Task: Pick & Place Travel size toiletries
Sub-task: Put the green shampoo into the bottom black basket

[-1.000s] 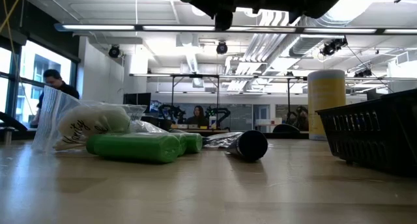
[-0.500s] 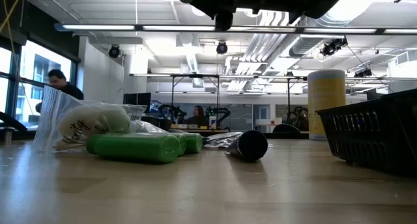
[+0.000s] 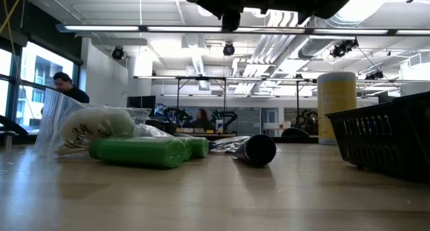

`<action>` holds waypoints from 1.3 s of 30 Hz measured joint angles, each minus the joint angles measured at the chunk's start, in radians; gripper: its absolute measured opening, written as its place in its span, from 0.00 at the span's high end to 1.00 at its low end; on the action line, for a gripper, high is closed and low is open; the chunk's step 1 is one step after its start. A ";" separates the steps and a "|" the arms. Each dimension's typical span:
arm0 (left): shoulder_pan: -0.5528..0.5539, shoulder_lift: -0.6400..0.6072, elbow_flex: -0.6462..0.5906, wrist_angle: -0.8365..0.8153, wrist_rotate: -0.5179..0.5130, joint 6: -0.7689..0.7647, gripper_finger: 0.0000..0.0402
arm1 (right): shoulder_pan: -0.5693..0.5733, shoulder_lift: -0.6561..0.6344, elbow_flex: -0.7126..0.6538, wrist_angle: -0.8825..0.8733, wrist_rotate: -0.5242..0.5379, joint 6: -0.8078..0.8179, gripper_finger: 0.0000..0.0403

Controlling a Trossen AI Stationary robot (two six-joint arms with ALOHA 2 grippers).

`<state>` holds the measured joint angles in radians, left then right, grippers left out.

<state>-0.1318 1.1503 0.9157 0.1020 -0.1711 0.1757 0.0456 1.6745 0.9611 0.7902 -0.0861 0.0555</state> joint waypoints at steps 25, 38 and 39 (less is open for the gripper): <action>0.002 0.023 0.001 0.011 -0.012 0.108 0.31 | 0.001 0.003 -0.002 -0.008 0.002 -0.005 0.54; 0.001 -0.095 0.000 0.007 0.059 0.066 0.31 | -0.019 -0.062 0.002 -0.152 0.062 -0.034 0.54; 0.001 -0.110 0.000 0.000 0.060 0.066 0.31 | -0.020 -0.071 0.002 -0.170 0.062 -0.034 0.54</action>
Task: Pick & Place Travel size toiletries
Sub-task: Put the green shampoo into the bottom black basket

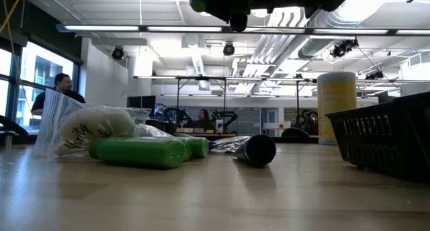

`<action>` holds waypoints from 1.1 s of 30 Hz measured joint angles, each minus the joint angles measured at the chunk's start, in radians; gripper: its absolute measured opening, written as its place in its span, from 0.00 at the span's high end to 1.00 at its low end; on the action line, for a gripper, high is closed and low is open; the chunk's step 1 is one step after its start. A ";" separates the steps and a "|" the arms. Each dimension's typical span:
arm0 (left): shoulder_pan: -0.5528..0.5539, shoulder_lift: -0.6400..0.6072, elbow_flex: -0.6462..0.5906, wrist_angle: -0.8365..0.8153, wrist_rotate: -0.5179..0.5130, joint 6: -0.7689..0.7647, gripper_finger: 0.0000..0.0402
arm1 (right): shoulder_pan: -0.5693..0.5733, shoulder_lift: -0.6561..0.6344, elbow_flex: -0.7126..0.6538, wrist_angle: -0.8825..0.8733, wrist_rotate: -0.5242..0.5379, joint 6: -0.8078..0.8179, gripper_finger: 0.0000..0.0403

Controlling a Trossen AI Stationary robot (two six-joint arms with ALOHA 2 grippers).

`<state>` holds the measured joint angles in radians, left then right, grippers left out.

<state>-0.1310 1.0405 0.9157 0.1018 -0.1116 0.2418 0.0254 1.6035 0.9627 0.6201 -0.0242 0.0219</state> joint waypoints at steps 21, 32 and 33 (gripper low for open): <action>0.000 -0.060 0.000 -0.221 -0.108 0.072 0.31 | 0.205 -0.424 -0.001 -0.806 0.027 0.313 0.54; 0.000 -0.060 0.000 -0.272 -0.109 0.072 0.31 | 0.519 -0.429 -0.001 -0.942 0.215 0.625 0.57; 0.000 -0.060 0.000 -0.272 -0.109 0.072 0.31 | 0.546 -0.424 -0.001 -0.943 0.218 0.646 0.58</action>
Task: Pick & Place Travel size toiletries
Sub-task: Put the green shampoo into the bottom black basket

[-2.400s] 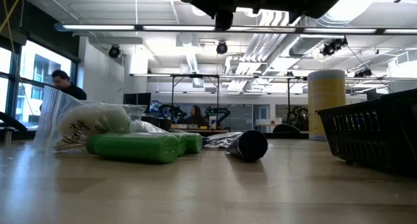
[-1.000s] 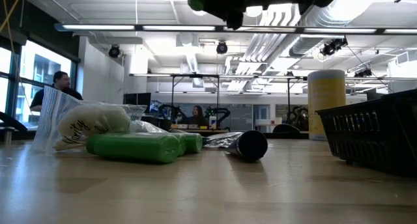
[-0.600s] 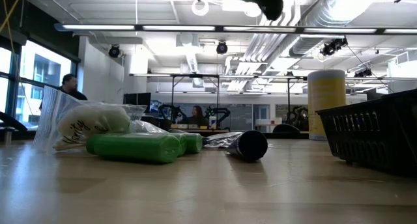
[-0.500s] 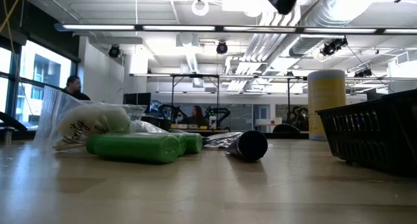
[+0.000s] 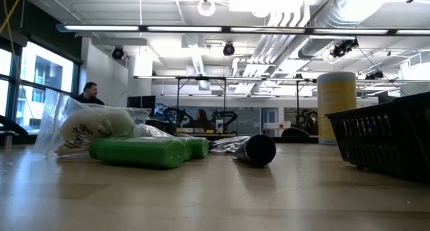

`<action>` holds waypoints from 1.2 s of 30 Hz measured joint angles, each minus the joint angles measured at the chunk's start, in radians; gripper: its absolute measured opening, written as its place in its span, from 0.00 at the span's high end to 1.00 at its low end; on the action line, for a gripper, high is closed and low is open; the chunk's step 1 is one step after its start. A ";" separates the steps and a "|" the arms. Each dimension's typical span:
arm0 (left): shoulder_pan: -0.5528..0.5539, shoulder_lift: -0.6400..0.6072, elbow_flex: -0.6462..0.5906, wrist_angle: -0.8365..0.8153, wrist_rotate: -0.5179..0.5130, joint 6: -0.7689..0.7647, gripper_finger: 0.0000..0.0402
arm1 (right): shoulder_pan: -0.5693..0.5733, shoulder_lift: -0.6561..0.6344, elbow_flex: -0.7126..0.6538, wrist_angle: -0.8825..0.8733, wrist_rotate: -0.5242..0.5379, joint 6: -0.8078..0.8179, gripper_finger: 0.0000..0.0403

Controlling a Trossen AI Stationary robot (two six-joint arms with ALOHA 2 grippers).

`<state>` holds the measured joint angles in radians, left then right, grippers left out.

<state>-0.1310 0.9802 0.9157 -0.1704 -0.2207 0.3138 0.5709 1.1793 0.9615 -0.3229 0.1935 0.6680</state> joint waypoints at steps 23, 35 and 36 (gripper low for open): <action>0.000 0.000 0.000 -0.005 -0.018 -0.004 0.31 | 0.359 0.389 0.000 -0.071 0.004 0.425 0.57; 0.000 0.000 0.000 -0.005 -0.018 -0.008 0.31 | 0.351 0.525 0.000 -0.016 -0.090 0.445 0.57; 0.000 0.000 0.000 -0.005 -0.018 -0.008 0.31 | 0.348 0.525 0.000 -0.015 -0.092 0.439 0.56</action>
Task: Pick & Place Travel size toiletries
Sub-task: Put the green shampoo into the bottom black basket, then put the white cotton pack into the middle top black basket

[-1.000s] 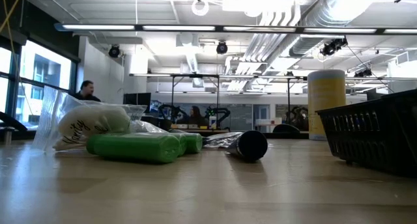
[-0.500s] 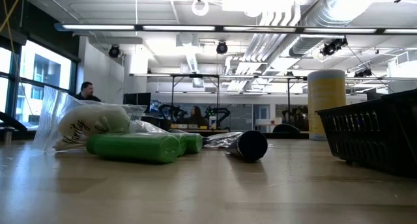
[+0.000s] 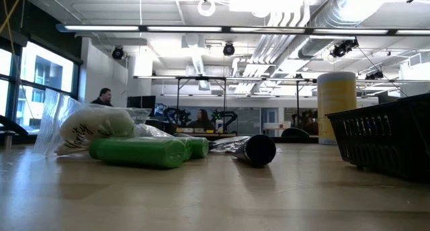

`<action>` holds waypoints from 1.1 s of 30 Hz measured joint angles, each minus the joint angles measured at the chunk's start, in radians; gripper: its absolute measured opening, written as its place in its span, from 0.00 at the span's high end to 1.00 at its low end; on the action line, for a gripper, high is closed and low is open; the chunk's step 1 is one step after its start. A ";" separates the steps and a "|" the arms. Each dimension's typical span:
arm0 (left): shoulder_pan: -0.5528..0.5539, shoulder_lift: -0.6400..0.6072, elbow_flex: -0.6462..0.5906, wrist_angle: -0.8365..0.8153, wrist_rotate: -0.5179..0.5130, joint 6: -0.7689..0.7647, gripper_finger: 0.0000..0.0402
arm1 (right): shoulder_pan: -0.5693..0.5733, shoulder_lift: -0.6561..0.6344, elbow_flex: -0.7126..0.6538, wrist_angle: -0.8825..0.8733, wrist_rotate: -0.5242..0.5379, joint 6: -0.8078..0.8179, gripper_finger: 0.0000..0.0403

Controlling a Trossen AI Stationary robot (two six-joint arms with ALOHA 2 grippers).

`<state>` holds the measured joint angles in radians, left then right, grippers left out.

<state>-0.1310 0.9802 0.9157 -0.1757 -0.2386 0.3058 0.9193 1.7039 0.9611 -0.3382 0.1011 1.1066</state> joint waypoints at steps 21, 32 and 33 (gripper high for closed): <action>0.000 0.000 0.000 -0.011 0.000 0.003 0.31 | -0.074 -0.213 0.000 -0.063 0.071 -0.205 0.66; 0.000 0.013 0.000 -0.042 0.001 -0.090 0.31 | -0.154 -0.478 0.000 -0.069 0.259 -0.636 0.88; 0.000 0.019 0.000 -0.052 0.001 -0.095 0.31 | -0.169 -0.493 0.000 -0.070 0.263 -0.680 0.90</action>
<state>-0.1310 0.9991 0.9157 -0.2272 -0.2379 0.2106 0.7502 1.2113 0.9615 -0.4082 0.3645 0.4264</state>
